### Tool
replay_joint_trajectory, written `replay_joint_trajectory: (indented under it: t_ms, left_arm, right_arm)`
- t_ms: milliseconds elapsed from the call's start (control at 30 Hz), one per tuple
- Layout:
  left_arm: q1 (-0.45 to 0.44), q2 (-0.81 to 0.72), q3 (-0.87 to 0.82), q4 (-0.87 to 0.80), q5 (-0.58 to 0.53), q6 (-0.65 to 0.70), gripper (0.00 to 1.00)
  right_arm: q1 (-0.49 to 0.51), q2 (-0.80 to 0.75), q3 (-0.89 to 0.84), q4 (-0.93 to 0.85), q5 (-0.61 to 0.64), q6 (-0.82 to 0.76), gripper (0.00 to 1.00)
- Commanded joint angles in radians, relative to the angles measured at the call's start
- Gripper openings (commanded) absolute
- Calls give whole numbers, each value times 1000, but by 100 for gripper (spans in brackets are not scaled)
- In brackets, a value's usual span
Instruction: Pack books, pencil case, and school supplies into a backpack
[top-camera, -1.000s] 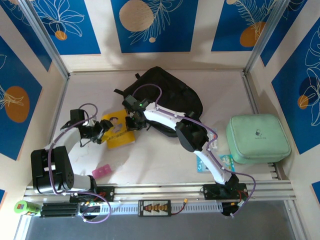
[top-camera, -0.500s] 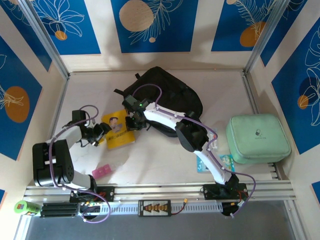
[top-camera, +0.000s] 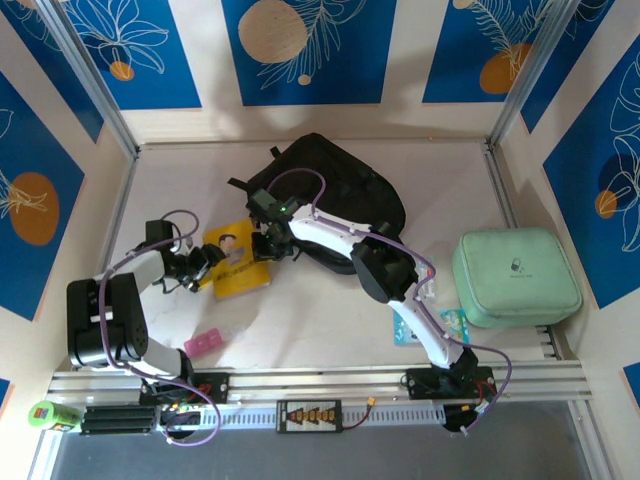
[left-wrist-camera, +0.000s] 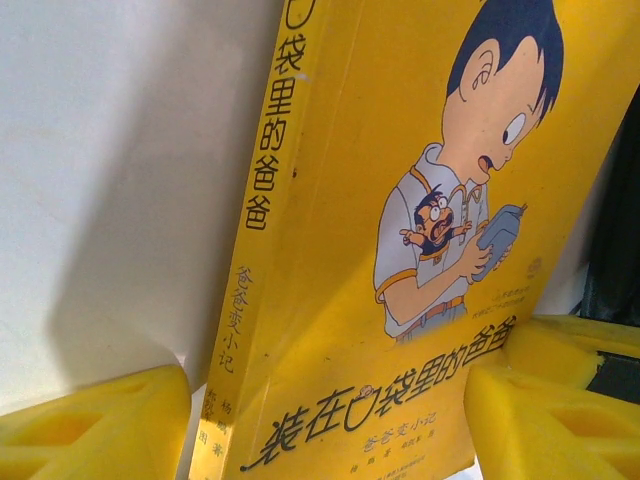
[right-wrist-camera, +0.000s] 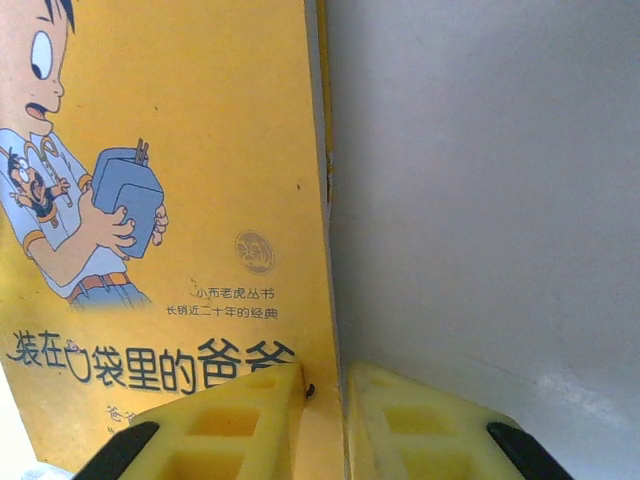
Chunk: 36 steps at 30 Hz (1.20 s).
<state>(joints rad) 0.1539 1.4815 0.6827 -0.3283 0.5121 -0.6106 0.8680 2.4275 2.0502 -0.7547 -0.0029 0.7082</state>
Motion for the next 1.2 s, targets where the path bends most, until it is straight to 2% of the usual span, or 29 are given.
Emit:
replay_joint_trajectory:
  t_ms: [0,200,500,667,900,1000,1100,1167]
  left_arm:
    - [-8,13,-5,10,20,8,72]
    - [-36,-3,0,69,182,-30,65]
    - [-120,-118,35,53,208,-74,51]
    - [-123,-85,33,48,180,-57,47]
    - [-123,-80,46,15,99,-49,27]
    - [-123,-116,58,-27,26,-57,13]
    - [-123,-157,66,-28,-7,-81,3]
    - [-123,-181,76,-26,-16,-96,0]
  right_arm:
    - [8,68,-44,-39,-8,10,21]
    - [8,70,-47,-35,-11,11,21]
    - [13,82,-48,-59,16,16,21]
    - [14,81,-56,-62,22,17,21]
    - [7,28,-58,-49,29,3,21]
    - [-8,-55,-82,-9,34,-1,22]
    - [-32,-192,-181,92,23,9,25]
    - [-52,-283,-266,164,7,22,28]
